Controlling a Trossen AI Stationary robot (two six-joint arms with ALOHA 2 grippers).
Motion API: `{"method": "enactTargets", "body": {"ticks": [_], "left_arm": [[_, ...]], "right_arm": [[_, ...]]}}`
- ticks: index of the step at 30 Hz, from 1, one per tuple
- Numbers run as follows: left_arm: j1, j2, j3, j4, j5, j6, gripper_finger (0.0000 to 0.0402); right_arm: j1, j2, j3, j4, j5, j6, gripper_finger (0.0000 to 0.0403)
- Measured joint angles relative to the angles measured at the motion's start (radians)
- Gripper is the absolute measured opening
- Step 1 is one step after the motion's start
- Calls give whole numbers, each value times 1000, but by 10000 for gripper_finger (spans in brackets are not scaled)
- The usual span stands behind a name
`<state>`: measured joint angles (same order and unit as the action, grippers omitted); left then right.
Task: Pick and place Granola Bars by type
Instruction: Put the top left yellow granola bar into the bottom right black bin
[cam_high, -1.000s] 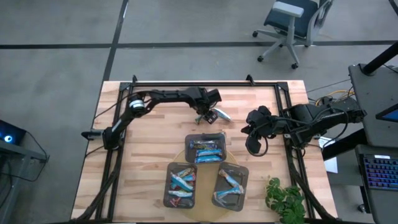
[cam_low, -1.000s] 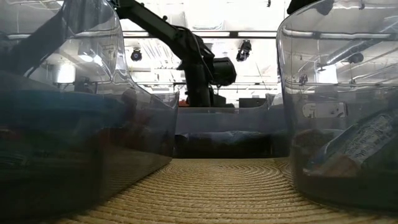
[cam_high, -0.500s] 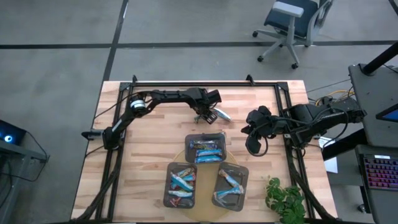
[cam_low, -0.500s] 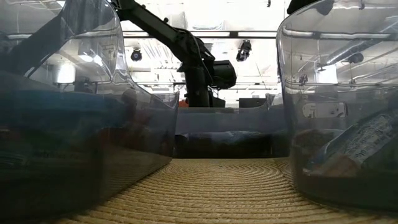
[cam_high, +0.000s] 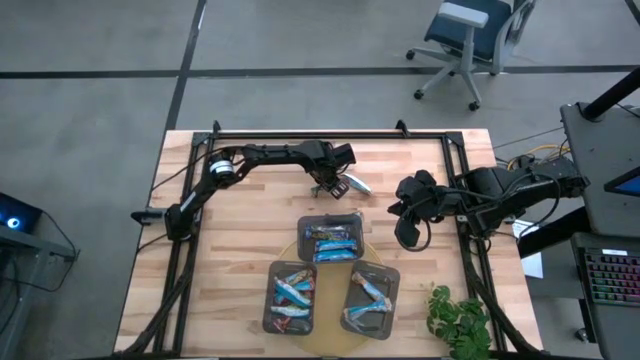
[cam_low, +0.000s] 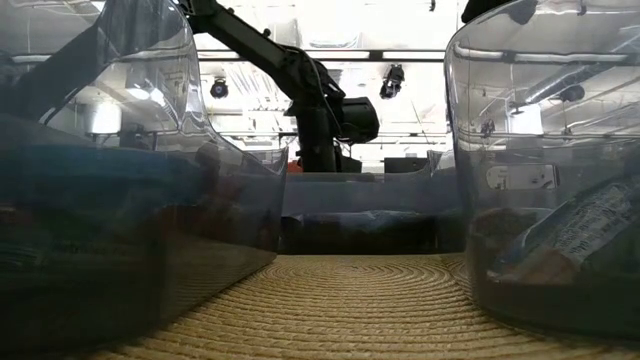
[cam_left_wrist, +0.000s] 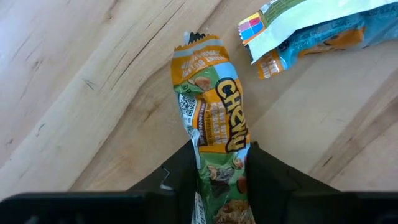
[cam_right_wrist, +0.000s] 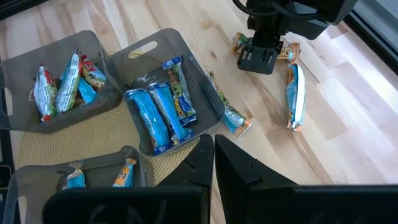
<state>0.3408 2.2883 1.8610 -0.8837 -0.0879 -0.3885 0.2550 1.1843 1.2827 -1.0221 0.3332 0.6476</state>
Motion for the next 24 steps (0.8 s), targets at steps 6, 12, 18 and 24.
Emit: {"method": "enactTargets", "body": {"ticks": [6,12,18,24], "left_arm": [[0,-1,0,-3,5,10,95],[-2,-8,10,-38,33,21,85],[-3,-8,43,-80,32,50,85],[0,-10,109,-169,26,92,85]], "right_arm": [[0,0,0,0,0,0,9],[0,0,0,0,0,0,9],[0,0,0,0,0,0,9],[0,0,0,0,0,-3,9]]}}
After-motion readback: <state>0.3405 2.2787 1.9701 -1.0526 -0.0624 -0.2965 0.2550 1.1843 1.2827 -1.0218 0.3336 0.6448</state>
